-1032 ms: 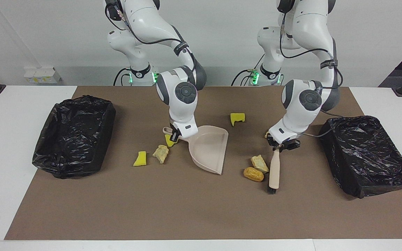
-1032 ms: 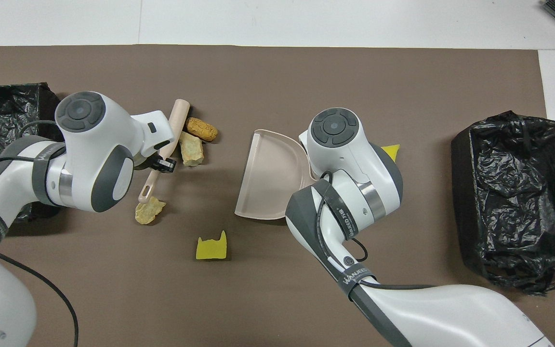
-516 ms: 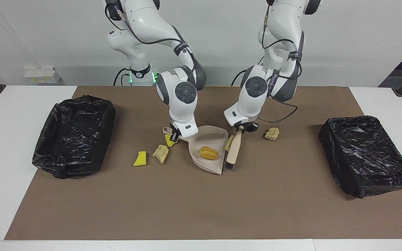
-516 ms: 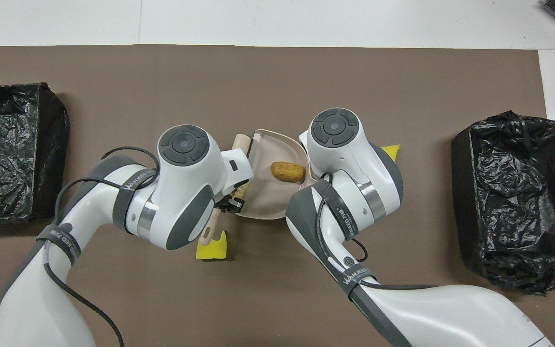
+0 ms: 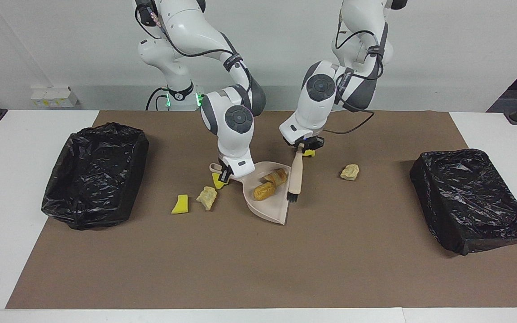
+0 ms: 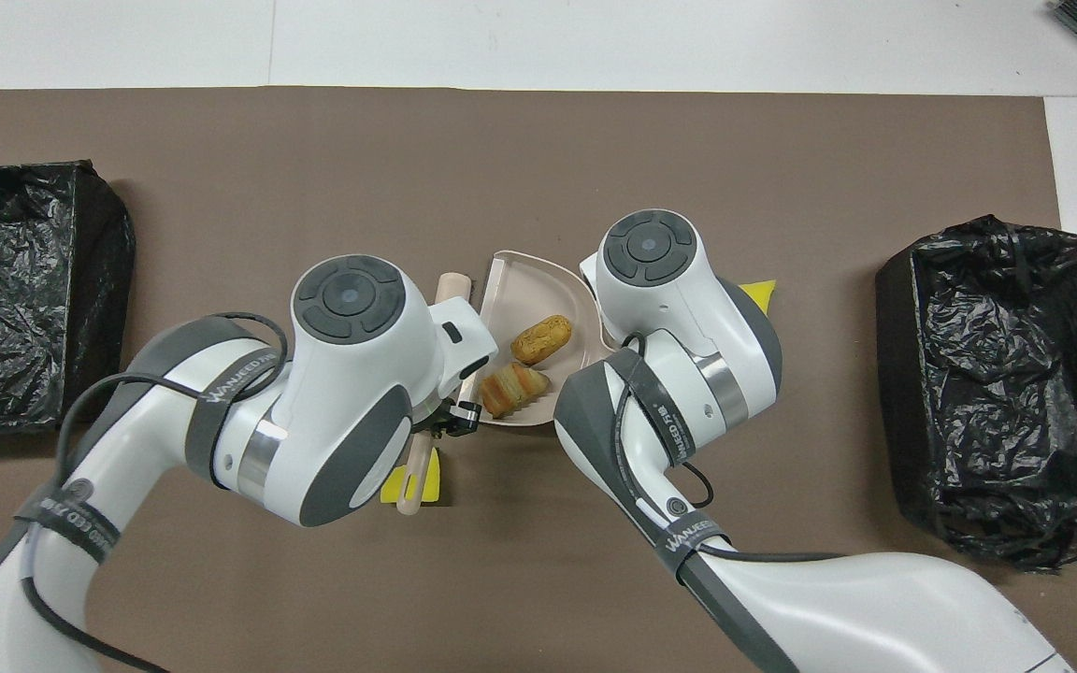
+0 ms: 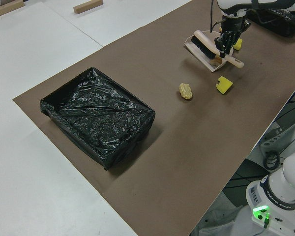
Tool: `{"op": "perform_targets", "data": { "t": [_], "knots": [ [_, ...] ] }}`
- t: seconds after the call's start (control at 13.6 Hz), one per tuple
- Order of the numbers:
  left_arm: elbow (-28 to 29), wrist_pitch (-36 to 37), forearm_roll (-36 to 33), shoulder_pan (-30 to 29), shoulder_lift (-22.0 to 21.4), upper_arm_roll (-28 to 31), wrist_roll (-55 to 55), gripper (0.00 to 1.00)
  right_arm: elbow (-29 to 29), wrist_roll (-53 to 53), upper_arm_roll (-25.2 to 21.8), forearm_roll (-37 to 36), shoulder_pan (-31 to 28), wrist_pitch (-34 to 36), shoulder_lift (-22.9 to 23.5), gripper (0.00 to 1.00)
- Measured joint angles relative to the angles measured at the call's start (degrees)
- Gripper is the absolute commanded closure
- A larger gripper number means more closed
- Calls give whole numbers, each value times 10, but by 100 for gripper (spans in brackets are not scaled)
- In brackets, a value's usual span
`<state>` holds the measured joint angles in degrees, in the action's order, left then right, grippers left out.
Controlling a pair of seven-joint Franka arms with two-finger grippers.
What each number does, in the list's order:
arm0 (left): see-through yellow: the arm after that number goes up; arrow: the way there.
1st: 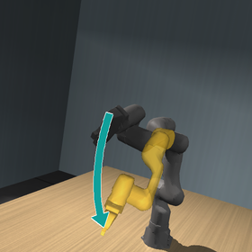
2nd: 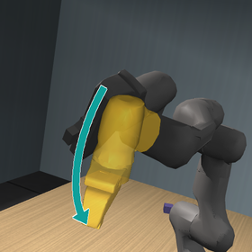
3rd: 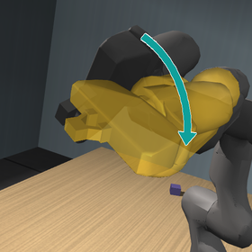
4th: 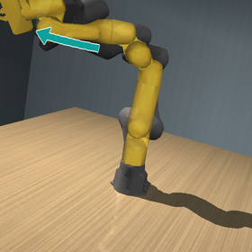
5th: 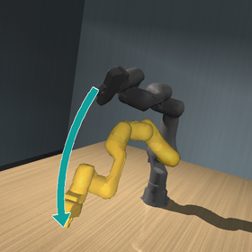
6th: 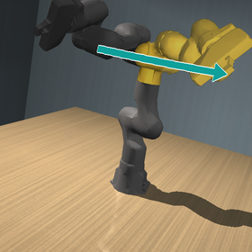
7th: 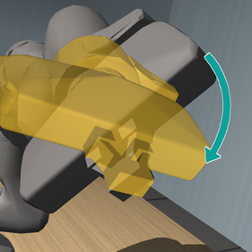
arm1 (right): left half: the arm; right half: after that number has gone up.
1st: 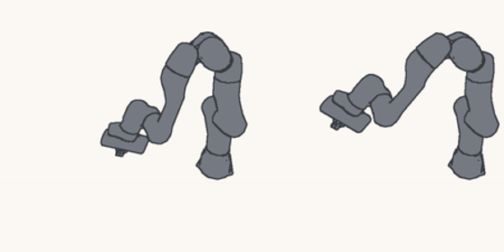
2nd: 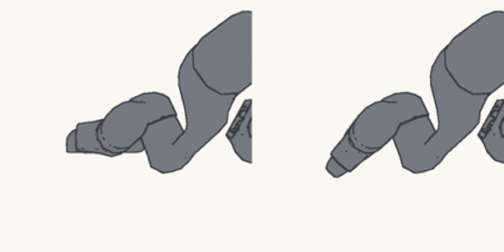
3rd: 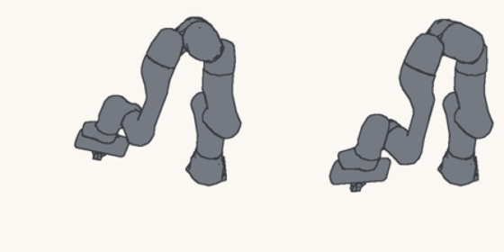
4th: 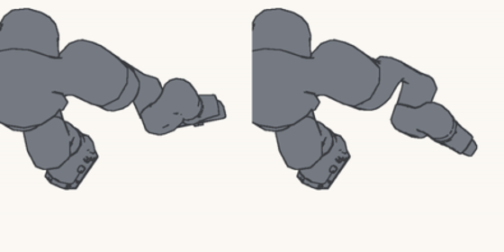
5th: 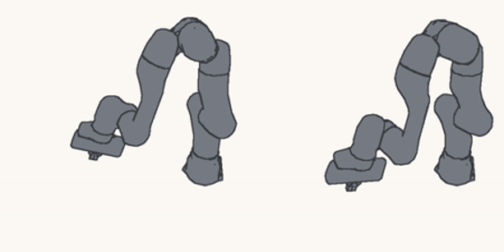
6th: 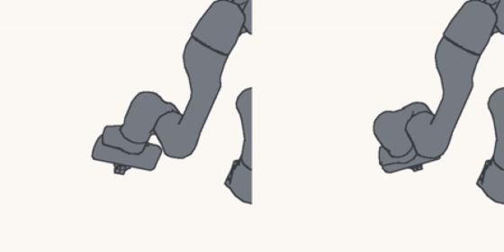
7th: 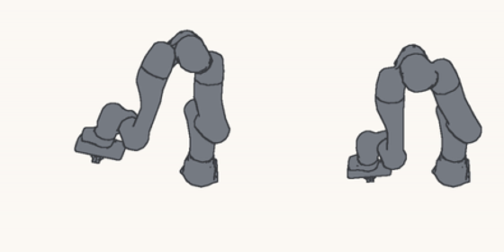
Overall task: Sweep and dump trash in bin
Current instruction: 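Sweep the remaining bread toward the dustpan with the left gripper's brush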
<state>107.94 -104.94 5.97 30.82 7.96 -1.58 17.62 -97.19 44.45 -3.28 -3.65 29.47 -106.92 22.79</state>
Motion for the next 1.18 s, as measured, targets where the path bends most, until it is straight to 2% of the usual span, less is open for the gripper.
{"op": "perform_targets", "data": {
  "t": [0.37, 0.88, 1.18],
  "knots": [
    [31, 38, -2, -42, -25, 3, 139, 100, -1, 17, 0, -1, 3, 4, -1, 100],
    [124, 41, -54, -170, -65, 7, 145, 100, -2, 93, 3, -33, 26, 86, -25, 100],
    [232, 14, -71, -185, -126, 4, 111, 100, -57, 41, 5, 3, 31, 49, -47, 100]
  ]
}}
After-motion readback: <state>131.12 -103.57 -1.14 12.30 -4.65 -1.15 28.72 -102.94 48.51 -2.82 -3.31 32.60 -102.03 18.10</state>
